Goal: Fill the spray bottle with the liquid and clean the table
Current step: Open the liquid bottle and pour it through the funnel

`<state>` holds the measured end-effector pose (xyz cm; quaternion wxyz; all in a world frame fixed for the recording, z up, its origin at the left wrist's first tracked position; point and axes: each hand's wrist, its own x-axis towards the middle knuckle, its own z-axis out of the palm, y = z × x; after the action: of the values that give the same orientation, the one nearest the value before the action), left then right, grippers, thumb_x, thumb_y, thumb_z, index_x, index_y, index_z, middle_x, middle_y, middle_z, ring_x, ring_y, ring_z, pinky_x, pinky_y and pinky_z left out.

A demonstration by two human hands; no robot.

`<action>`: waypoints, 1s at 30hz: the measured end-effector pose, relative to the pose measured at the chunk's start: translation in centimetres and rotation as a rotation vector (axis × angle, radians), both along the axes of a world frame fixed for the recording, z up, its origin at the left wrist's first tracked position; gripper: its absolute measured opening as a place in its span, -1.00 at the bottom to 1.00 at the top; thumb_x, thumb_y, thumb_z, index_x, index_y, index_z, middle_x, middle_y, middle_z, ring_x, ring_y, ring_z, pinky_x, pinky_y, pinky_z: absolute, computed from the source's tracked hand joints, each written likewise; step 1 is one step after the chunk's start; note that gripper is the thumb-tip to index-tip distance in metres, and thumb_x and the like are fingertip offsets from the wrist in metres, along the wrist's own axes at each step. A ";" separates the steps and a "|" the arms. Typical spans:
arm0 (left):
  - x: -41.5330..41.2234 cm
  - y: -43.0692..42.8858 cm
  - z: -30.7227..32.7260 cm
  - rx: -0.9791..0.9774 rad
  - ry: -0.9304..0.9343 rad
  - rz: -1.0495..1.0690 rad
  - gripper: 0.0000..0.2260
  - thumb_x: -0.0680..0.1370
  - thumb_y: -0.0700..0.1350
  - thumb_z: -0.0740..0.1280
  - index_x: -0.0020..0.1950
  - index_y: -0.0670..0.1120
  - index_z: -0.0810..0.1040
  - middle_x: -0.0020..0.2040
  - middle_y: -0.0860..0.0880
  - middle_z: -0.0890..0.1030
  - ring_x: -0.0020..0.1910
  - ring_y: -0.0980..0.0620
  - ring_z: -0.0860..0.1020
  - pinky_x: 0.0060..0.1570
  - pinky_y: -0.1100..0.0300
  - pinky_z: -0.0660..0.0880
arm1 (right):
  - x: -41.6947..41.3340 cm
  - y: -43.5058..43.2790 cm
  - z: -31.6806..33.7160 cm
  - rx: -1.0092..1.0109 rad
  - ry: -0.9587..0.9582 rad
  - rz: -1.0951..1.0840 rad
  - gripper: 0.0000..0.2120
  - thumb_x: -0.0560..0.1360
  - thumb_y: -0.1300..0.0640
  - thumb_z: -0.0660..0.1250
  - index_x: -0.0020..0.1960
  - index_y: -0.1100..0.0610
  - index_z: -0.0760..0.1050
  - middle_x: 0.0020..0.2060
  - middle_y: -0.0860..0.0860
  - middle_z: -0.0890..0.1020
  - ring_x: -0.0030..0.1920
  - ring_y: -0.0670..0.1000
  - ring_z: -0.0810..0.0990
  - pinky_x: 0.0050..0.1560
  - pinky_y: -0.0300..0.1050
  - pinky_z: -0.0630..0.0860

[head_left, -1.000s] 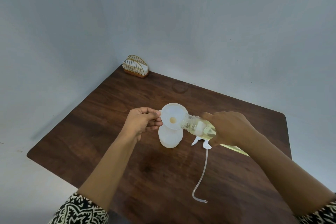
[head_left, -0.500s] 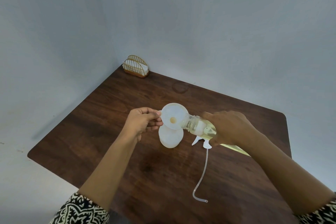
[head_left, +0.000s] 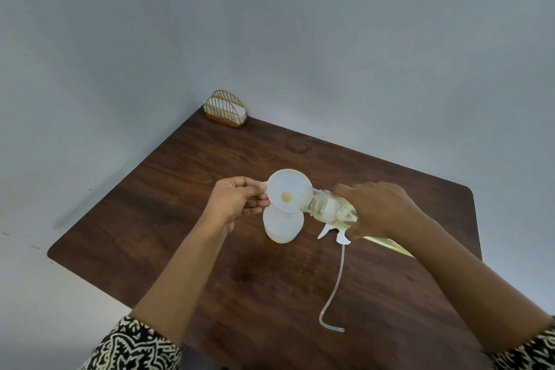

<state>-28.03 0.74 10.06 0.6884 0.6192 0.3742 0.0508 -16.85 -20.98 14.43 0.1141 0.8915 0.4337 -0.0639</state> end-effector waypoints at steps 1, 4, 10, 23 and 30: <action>0.0 0.0 0.0 -0.001 0.001 0.001 -0.95 0.51 -0.21 0.42 -0.08 -0.17 0.66 -0.25 -0.10 0.70 -0.30 0.05 0.68 -0.35 0.24 0.57 | 0.0 0.0 0.0 0.003 -0.001 -0.001 -0.38 0.26 -0.18 0.45 0.23 -0.13 0.29 -0.16 -0.13 0.57 -0.21 -0.02 0.48 -0.36 -0.21 0.22; -0.1 0.0 0.1 -0.003 0.001 -0.001 -0.95 0.51 -0.21 0.42 -0.08 -0.17 0.66 -0.25 -0.11 0.70 -0.31 0.06 0.68 -0.35 0.24 0.57 | -0.1 0.0 0.1 0.005 -0.004 0.006 -0.37 0.28 -0.19 0.45 0.27 -0.13 0.28 -0.09 -0.12 0.60 -0.21 -0.02 0.46 -0.37 -0.23 0.22; -0.1 0.0 0.1 -0.004 0.005 -0.006 -0.94 0.51 -0.22 0.41 -0.06 -0.18 0.66 -0.24 -0.11 0.70 -0.32 0.07 0.67 -0.34 0.24 0.58 | -0.2 0.1 0.1 -0.003 0.006 0.004 -0.35 0.29 -0.19 0.44 0.29 -0.13 0.27 -0.08 -0.11 0.60 -0.19 -0.02 0.47 -0.42 -0.24 0.16; -0.2 0.2 0.0 -0.009 0.008 -0.014 -0.95 0.50 -0.22 0.42 -0.07 -0.18 0.66 -0.26 -0.10 0.70 -0.31 0.06 0.67 -0.34 0.23 0.58 | 0.0 0.0 -0.3 0.004 0.005 0.009 -0.37 0.23 -0.19 0.45 0.23 -0.14 0.29 -0.13 -0.12 0.60 -0.15 0.00 0.57 -0.32 -0.20 0.30; -0.1 0.2 0.1 -0.008 0.014 -0.016 -0.96 0.50 -0.22 0.42 -0.09 -0.17 0.66 -0.25 -0.11 0.70 -0.30 0.05 0.67 -0.32 0.22 0.59 | 0.1 0.1 -0.2 0.002 -0.004 0.031 -0.40 0.27 -0.19 0.44 0.23 -0.13 0.30 -0.09 -0.12 0.61 -0.09 0.00 0.58 -0.39 -0.21 0.20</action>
<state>-28.16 0.93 10.11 0.6884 0.6199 0.3744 0.0395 -16.80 -20.84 14.20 0.1151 0.8850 0.4472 -0.0598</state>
